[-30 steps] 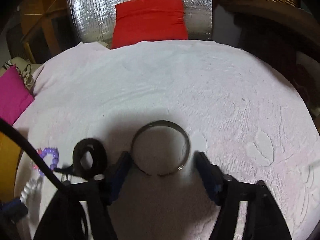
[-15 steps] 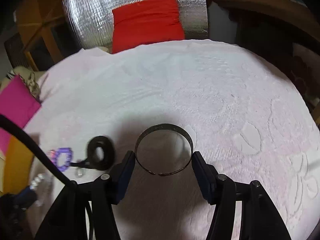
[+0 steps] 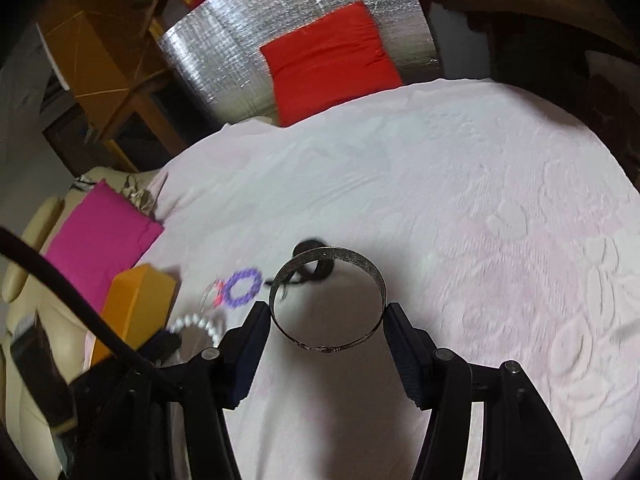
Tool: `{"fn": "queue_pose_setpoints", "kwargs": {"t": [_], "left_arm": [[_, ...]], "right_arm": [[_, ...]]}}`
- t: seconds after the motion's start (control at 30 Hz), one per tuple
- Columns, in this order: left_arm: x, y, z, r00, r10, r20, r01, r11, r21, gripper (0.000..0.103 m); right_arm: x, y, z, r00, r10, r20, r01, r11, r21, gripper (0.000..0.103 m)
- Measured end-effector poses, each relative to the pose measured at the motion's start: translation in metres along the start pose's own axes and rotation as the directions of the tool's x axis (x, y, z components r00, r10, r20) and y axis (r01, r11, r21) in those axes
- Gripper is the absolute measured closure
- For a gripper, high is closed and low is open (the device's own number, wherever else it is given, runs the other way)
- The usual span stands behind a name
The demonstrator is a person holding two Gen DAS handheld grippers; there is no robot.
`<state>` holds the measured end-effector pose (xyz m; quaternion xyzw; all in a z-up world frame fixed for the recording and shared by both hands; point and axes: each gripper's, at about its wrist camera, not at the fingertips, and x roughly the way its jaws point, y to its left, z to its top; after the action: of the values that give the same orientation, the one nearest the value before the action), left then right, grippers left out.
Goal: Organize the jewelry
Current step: 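Carry the pearl bracelet with the left tool while the right carries the silver bangle toward the box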
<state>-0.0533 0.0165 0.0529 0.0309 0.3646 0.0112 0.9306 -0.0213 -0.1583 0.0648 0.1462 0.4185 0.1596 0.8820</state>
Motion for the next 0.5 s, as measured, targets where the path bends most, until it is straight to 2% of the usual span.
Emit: {"fn": "queue_pose_setpoints", "kwargs": {"t": [0.17,0.5], "left_arm": [[-0.007,0.005,0.001,0.999,0.023,0.025,-0.023,1.0,-0.009,0.094],[-0.015,0.013,0.002,0.998,0.046,0.048,-0.044,0.999,-0.03,0.094]], "right_arm": [[-0.003,0.008,-0.021,0.999,0.021,-0.028,-0.021,1.0,-0.002,0.041],[0.033,0.034,-0.031,0.995,0.03,-0.099,-0.035,0.998,-0.046,0.041]]}}
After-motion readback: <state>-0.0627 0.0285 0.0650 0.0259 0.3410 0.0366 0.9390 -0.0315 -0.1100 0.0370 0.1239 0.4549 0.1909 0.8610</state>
